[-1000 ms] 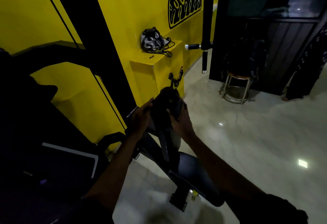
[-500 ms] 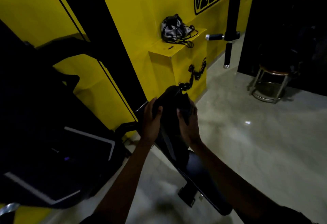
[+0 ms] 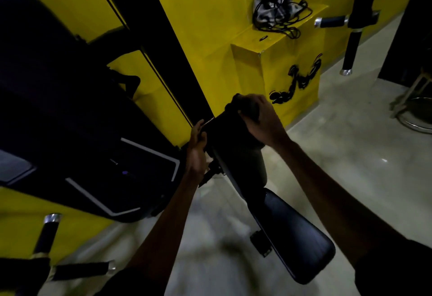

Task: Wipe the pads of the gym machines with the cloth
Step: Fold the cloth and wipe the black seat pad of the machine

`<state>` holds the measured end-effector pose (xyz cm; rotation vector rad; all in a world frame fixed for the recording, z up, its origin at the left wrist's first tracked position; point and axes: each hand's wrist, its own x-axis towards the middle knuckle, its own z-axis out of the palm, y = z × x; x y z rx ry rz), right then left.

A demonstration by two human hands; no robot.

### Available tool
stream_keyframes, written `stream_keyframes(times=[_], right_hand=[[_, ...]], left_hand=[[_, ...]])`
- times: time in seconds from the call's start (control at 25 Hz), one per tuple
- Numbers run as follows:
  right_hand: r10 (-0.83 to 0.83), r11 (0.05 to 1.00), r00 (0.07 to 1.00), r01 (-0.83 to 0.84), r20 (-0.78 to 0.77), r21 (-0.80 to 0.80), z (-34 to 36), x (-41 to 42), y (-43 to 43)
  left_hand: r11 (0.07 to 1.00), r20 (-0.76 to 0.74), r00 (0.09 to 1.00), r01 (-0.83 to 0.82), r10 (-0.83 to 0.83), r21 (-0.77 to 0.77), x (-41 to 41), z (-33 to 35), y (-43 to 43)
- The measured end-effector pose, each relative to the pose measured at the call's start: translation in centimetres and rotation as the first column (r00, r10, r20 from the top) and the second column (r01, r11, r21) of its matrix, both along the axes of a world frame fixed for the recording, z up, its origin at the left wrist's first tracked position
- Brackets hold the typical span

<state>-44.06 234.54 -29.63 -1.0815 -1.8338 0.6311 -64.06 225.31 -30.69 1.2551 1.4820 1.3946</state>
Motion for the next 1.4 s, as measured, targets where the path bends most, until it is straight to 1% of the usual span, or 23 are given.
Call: stream_keyframes(times=[0.04,0.08,0.12,0.2,0.24,0.28,0.36,0.44,0.48,0.56,0.68,0.72,0.8,0.92,1.0,1.12,1.16,1.2,1.24,1.28,1.32,1.36,1.4], right_hand=[[0.027,0.996,0.999,-0.031,-0.041,-0.085,0.2,0.5,0.7],[0.027,0.994,0.999,-0.031,-0.036,-0.109,0.3,0.8,0.8],[-0.002,0.998,1.0,0.004,0.03,-0.057,0.5,0.6,0.3],[-0.104,0.979,0.959,0.053,0.263,0.197,0.8,-0.5,-1.1],[-0.139,0.954,0.93,0.033,0.34,0.299,1.3,-1.1,-1.6],[-0.151,0.939,0.91,0.01,0.386,0.344,2.0,-1.7,-1.9],[-0.126,0.938,0.89,-0.036,0.437,0.344,2.9,-2.4,-2.4],[-0.104,0.939,0.889,-0.061,0.446,0.339,2.2,-2.4,-3.8],[-0.1,0.941,0.902,-0.052,0.42,0.335,1.4,-2.2,-4.9],[-0.125,0.949,0.921,0.003,0.368,0.315,0.6,-2.7,-6.6],[-0.227,0.954,0.905,0.133,0.36,0.268,2.8,-5.5,-6.5],[-0.256,0.947,0.894,0.156,0.367,0.281,3.1,-6.3,-6.6],[-0.249,0.936,0.883,0.113,0.398,0.334,2.3,-6.9,-7.7],[-0.211,0.923,0.861,0.019,0.462,0.385,-0.4,-6.9,-10.6],[-0.259,0.9,0.846,0.036,0.467,0.434,-1.8,-7.4,-11.4],[-0.319,0.866,0.82,0.047,0.475,0.498,-5.6,-7.7,-11.6],[-0.32,0.865,0.83,0.059,0.457,0.498,-7.1,-7.4,-11.7],[-0.318,0.875,0.864,0.108,0.391,0.472,-8.4,-7.4,-12.0],[-0.325,0.892,0.907,0.2,0.268,0.405,-9.3,-7.5,-12.3],[-0.35,0.907,0.933,0.314,0.088,0.28,-9.8,-7.9,-12.5],[-0.395,0.907,0.912,0.407,-0.114,0.109,-9.6,-8.4,-12.6],[-0.442,0.893,0.852,0.447,-0.282,-0.051,-9.2,-8.7,-12.4],[-0.477,0.878,0.791,0.451,-0.383,-0.162,-8.6,-8.7,-12.0]], left_hand=[[1.0,0.046,0.999,-0.01,0.011,-0.023,0.0,0.0,-0.1],[0.998,0.073,0.997,-0.027,0.03,-0.05,0.1,0.1,-0.2],[0.996,0.098,0.994,-0.036,0.043,-0.077,0.1,0.2,-0.3],[0.985,0.106,0.992,-0.057,0.075,-0.161,-0.3,0.0,-0.1],[0.979,0.105,0.991,-0.063,0.084,-0.192,-0.7,0.1,0.1],[0.972,0.098,0.99,-0.074,0.097,-0.222,-1.1,0.4,0.4],[0.966,0.073,0.995,-0.043,0.063,-0.253,-1.9,1.1,0.7],[0.962,0.118,0.993,0.044,-0.012,-0.271,-2.6,2.1,0.7],[0.952,0.13,0.991,0.066,-0.028,-0.298,-3.2,2.5,0.8],[0.939,0.16,0.987,0.068,-0.014,-0.337,-4.3,3.3,1.2],[0.921,0.175,0.984,0.099,-0.034,-0.377,-5.7,3.6,1.7],[0.916,0.172,0.984,0.107,-0.043,-0.386,-6.1,3.7,1.7],[0.897,0.202,0.976,0.163,-0.084,-0.412,-6.7,4.2,1.8],[0.862,0.22,0.955,0.277,-0.198,-0.425,-7.0,5.5,1.9],[0.85,0.211,0.943,0.325,-0.258,-0.415,-7.1,5.7,2.1],[0.852,0.136,0.932,0.362,-0.336,-0.379,-6.7,5.8,1.7],[0.864,0.117,0.932,0.362,-0.343,-0.349,-6.4,5.5,1.4],[0.884,0.109,0.938,0.345,-0.328,-0.315,-6.1,5.0,1.2],[0.9,0.122,0.942,0.334,-0.312,-0.279,-5.6,4.4,1.0],[0.906,0.141,0.94,0.339,-0.312,-0.253,-5.2,3.5,0.8],[0.908,0.156,0.931,0.358,-0.329,-0.22,-4.7,2.6,0.4],[0.908,0.155,0.927,0.368,-0.342,-0.198,-4.2,1.5,0.1],[0.912,0.127,0.929,0.366,-0.347,-0.184,-3.8,0.5,-0.2]])
